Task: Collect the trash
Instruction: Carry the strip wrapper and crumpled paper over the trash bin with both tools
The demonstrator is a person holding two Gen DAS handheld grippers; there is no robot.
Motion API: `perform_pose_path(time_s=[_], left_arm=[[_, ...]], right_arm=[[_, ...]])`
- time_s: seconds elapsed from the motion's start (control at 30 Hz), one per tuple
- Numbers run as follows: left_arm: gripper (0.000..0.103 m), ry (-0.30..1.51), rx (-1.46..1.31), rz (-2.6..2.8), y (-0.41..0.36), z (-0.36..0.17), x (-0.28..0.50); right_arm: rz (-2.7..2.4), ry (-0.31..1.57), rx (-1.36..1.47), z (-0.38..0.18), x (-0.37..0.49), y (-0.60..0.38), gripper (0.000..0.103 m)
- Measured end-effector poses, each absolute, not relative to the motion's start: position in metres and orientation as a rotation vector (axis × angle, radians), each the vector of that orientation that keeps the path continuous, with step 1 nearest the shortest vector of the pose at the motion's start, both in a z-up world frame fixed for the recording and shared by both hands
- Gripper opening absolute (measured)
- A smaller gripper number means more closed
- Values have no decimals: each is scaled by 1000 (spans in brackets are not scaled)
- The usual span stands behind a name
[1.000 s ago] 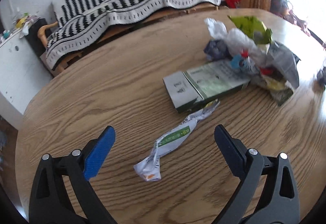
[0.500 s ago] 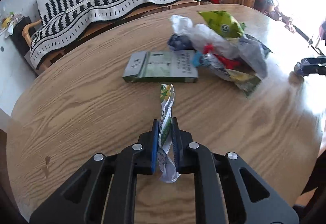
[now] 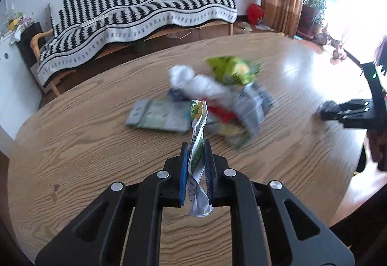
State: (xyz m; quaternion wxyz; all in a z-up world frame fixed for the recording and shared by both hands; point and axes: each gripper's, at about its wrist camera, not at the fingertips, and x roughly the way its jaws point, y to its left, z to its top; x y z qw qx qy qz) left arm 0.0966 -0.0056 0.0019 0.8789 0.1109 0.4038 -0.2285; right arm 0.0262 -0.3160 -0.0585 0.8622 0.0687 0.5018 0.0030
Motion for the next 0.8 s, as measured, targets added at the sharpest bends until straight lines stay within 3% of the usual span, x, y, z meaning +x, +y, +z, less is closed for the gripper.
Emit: perform_pose_path(time_s=[0.3,0.8], left_arm=[[12,792,266,-601,-105,20,70],[12,749,358,-946,-330,10,-25]], right_arm=[[-44,956,180,-29,-24,-356,36],[-465,832,412,-25,-190,-565,36]])
